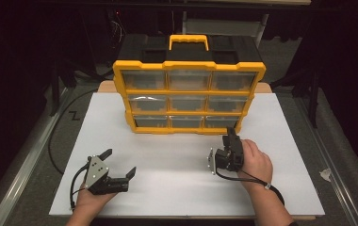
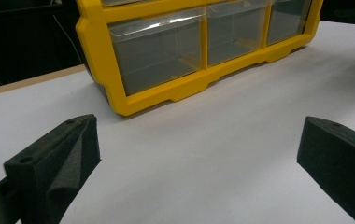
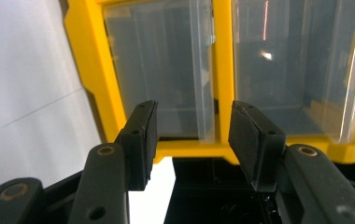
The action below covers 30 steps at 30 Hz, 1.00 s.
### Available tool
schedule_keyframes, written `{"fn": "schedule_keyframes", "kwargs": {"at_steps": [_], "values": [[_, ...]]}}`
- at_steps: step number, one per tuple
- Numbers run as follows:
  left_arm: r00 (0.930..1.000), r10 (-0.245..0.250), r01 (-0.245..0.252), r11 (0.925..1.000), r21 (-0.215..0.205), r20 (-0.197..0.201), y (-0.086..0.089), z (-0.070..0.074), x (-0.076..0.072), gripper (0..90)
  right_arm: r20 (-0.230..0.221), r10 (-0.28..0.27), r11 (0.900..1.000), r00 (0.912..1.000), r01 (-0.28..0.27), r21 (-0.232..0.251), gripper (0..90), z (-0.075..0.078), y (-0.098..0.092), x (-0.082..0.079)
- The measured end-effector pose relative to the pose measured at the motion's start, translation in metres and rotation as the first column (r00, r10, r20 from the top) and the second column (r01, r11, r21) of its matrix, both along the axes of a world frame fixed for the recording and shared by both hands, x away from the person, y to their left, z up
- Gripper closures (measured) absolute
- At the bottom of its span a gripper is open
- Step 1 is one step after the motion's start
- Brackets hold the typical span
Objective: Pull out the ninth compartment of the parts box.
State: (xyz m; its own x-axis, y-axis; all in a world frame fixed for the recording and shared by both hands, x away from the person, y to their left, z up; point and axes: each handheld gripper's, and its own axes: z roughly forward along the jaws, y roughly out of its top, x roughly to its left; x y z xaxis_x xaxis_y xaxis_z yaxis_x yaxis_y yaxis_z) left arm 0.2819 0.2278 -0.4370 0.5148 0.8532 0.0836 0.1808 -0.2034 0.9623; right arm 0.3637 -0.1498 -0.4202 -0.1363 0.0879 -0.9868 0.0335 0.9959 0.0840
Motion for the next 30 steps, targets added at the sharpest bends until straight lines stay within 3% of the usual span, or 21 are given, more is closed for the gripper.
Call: {"fn": "schedule_keyframes", "kwargs": {"at_steps": [12,16,19,30], "values": [[0.9999,-0.009,0.009,0.9999,0.008,-0.008,0.000,-0.002,0.002,0.2,0.024,0.011,1.000,0.9997,-0.011,0.000,64.6,0.008,0.008,0.028],[0.9999,-0.008,0.008,0.9999,0.006,-0.006,0.000,-0.002,0.002,0.2,0.012,0.003,1.000,0.9999,-0.003,-0.028,68.9,0.006,0.011,0.040],[1.0000,-0.007,0.007,1.0000,0.006,-0.002,0.000,-0.001,0.001,0.2,-0.001,-0.004,1.000,1.0000,0.004,-0.016,69.1,0.001,0.012,0.042],[1.0000,-0.006,0.006,1.0000,-0.001,-0.001,0.002,-0.001,0.002,0.2,0.047,0.005,0.999,0.9989,-0.002,-0.047,77.9,-0.004,0.012,0.050]]}}
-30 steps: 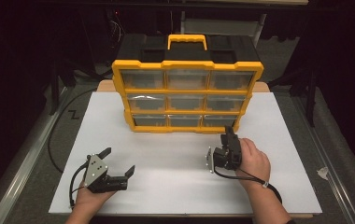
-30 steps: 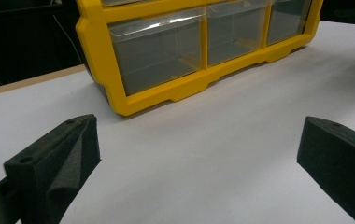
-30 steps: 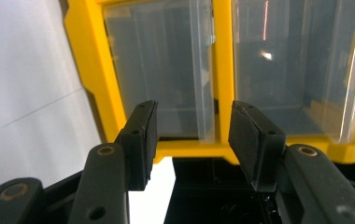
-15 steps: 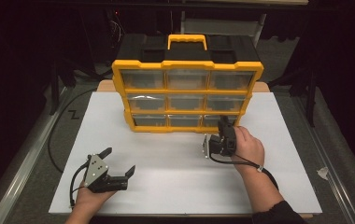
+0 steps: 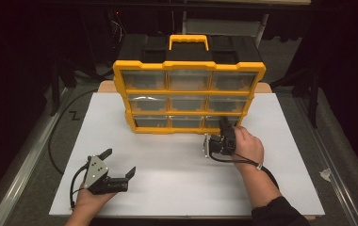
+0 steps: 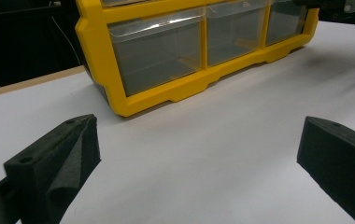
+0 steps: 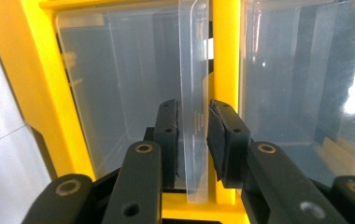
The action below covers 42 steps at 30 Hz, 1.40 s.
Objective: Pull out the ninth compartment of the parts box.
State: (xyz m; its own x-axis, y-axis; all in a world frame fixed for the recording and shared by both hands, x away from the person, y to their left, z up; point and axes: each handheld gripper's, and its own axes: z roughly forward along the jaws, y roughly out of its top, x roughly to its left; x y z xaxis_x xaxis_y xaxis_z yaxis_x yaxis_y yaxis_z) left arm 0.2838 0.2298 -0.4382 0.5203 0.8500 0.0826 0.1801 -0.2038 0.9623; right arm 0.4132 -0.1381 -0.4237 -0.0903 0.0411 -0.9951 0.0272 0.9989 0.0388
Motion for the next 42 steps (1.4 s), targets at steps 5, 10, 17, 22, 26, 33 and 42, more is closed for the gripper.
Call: {"fn": "schedule_keyframes", "kwargs": {"at_steps": [5,10,17,22,26,33,42], "values": [[1.0000,-0.001,0.001,1.0000,0.001,0.002,0.000,0.000,0.000,0.2,0.018,-0.001,1.000,0.9998,0.001,-0.011,78.1,-0.003,0.002,0.000],[1.0000,-0.002,0.002,1.0000,-0.001,0.003,0.000,0.000,0.000,0.2,0.030,-0.010,1.000,0.9995,0.010,-0.019,77.9,-0.005,0.005,-0.001],[1.0000,-0.004,0.004,1.0000,-0.002,0.002,0.001,0.001,-0.001,0.2,0.077,-0.001,1.000,0.9970,0.001,-0.003,69.0,-0.003,0.004,-0.004],[1.0000,-0.003,0.003,1.0000,-0.001,0.002,0.001,0.001,-0.002,0.2,0.052,-0.004,1.000,0.9987,0.005,-0.008,73.7,-0.001,0.002,-0.009],[1.0000,-0.001,0.001,1.0000,-0.002,0.000,0.002,0.001,-0.001,0.2,0.022,-0.006,1.000,0.9997,0.007,-0.008,79.4,-0.001,0.003,-0.010],[0.9999,-0.007,0.007,1.0000,-0.003,-0.008,0.001,0.000,0.000,0.2,0.007,0.020,1.000,0.9998,-0.020,-0.005,81.8,0.001,0.002,-0.019],[1.0000,-0.005,0.005,0.9999,-0.012,-0.007,0.002,0.001,-0.001,0.2,-0.002,0.016,1.000,0.9999,-0.016,-0.012,81.6,0.002,-0.002,-0.033]]}}
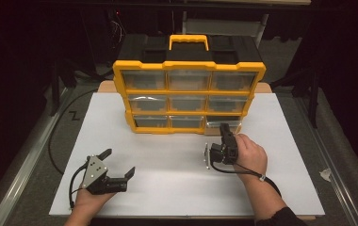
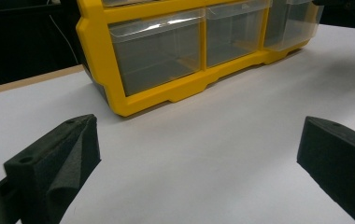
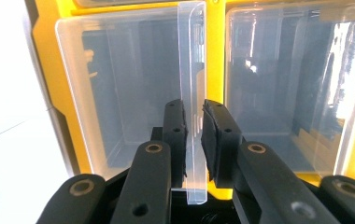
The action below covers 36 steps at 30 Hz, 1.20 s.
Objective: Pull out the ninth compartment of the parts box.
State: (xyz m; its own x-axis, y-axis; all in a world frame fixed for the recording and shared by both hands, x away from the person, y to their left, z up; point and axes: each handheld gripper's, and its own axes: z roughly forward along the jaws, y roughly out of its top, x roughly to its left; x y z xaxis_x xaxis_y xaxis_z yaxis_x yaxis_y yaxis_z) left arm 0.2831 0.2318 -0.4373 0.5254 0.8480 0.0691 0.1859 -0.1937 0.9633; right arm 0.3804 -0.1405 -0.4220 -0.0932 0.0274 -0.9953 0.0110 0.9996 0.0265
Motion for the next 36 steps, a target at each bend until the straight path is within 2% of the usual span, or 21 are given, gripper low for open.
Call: {"fn": "schedule_keyframes", "kwargs": {"at_steps": [2,3,4,5,8,9,11,12,15,16,17,18,19,21,27,36], "values": [[1.0000,0.000,0.000,1.0000,-0.002,0.000,0.000,0.000,0.000,0.2,-0.001,0.005,1.000,1.0000,-0.005,0.009,78.1,0.000,0.000,-0.001],[1.0000,0.001,-0.001,1.0000,-0.004,0.001,0.000,0.000,0.000,0.2,-0.006,0.005,1.000,1.0000,-0.005,0.002,73.5,0.001,0.000,-0.001],[1.0000,0.000,0.000,1.0000,-0.002,0.001,0.000,0.000,0.000,0.2,-0.037,-0.008,1.000,0.9993,0.008,0.011,63.2,0.001,0.000,-0.001],[1.0000,0.000,0.000,1.0000,-0.003,-0.001,0.000,0.000,0.000,0.2,-0.049,-0.010,1.000,0.9987,0.010,0.001,51.8,0.001,0.001,0.002],[1.0000,0.000,0.000,1.0000,-0.003,-0.001,0.000,0.000,0.000,0.2,-0.057,-0.009,1.000,0.9984,0.008,-0.006,50.5,0.002,0.002,0.004],[1.0000,0.000,0.000,1.0000,-0.003,0.000,0.000,0.000,0.000,0.2,-0.061,-0.021,1.000,0.9979,0.022,0.017,50.5,0.002,0.002,0.006],[1.0000,0.000,0.000,1.0000,-0.003,0.001,0.001,0.000,0.000,0.2,-0.063,-0.024,1.000,0.9977,0.025,0.015,51.2,0.003,0.002,0.007],[1.0000,0.000,0.000,1.0000,-0.005,0.001,0.001,0.000,0.000,0.2,-0.060,-0.018,1.000,0.9981,0.017,-0.009,52.0,0.006,0.002,0.009],[1.0000,0.001,-0.001,1.0000,-0.007,0.002,0.001,0.000,0.000,0.2,-0.064,-0.025,1.000,0.9976,0.024,-0.004,57.3,0.007,0.002,0.011],[1.0000,0.002,-0.002,1.0000,-0.008,0.000,0.002,0.000,0.000,0.2,-0.090,-0.036,0.999,0.9953,0.035,-0.006,59.4,0.008,0.002,0.011],[1.0000,0.004,-0.004,1.0000,-0.008,-0.002,0.002,0.000,0.000,0.2,-0.094,-0.028,1.000,0.9952,0.028,-0.003,63.1,0.008,0.002,0.011],[1.0000,0.004,-0.004,1.0000,-0.008,-0.002,0.002,0.000,0.000,0.2,-0.094,-0.028,1.000,0.9952,0.028,-0.003,63.1,0.008,0.002,0.011],[1.0000,0.004,-0.004,1.0000,-0.006,-0.002,0.001,0.000,0.001,0.2,-0.091,-0.021,1.000,0.9956,0.021,0.005,71.5,0.007,0.002,0.011],[1.0000,0.004,-0.004,1.0000,-0.005,-0.002,0.001,0.000,0.001,0.2,-0.085,-0.023,1.000,0.9961,0.022,-0.011,76.9,0.009,0.002,0.010],[1.0000,0.006,-0.006,1.0000,-0.007,-0.002,0.002,0.000,0.001,0.2,-0.057,-0.015,0.999,0.9983,0.014,-0.029,77.9,0.007,0.003,0.009],[1.0000,0.006,-0.006,0.9999,-0.010,0.000,0.002,0.000,0.001,0.2,-0.053,-0.013,0.999,0.9985,0.012,-0.031,77.9,0.006,0.002,0.005]]}}
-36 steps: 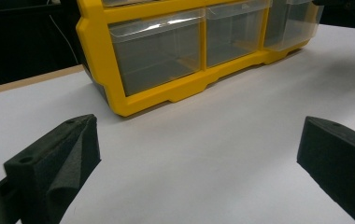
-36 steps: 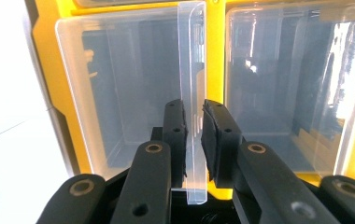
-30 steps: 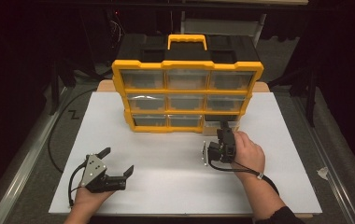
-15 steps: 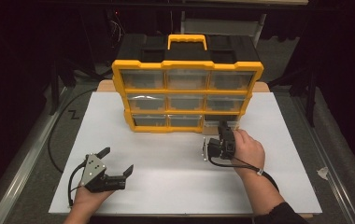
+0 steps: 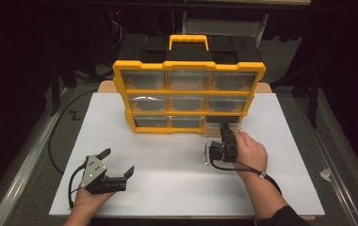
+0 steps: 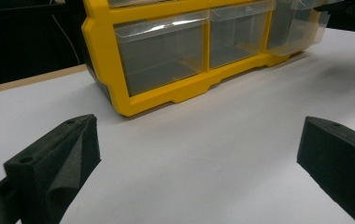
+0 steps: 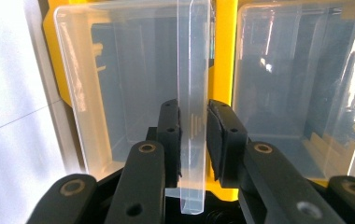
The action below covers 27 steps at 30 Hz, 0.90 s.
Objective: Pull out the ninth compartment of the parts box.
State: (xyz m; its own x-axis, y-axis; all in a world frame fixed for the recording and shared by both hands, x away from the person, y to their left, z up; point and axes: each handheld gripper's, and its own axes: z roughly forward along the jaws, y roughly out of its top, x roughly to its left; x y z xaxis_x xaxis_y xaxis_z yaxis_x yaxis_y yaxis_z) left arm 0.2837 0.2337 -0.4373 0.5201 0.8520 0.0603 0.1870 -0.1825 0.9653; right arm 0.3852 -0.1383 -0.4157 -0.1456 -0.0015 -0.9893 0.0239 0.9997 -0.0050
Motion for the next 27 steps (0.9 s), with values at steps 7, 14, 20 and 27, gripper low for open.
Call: {"fn": "schedule_keyframes", "kwargs": {"at_steps": [7,14,20,27], "values": [[1.0000,0.000,0.000,1.0000,0.004,0.000,0.000,0.000,0.000,0.2,0.004,0.003,1.000,1.0000,-0.003,-0.003,77.9,0.000,-0.002,-0.007],[1.0000,0.000,0.000,1.0000,0.004,0.003,0.000,0.000,-0.001,0.2,0.008,0.000,1.000,1.0000,0.000,0.014,78.0,-0.001,-0.003,-0.016],[1.0000,-0.003,0.003,1.0000,0.004,0.000,0.000,0.000,0.000,0.2,0.008,0.014,1.000,0.9999,-0.014,0.002,78.1,-0.001,-0.004,-0.026],[1.0000,-0.004,0.004,1.0000,0.002,0.000,-0.001,-0.001,0.001,0.2,0.004,0.018,1.000,0.9998,-0.018,0.016,78.2,0.000,-0.006,-0.035]]}}
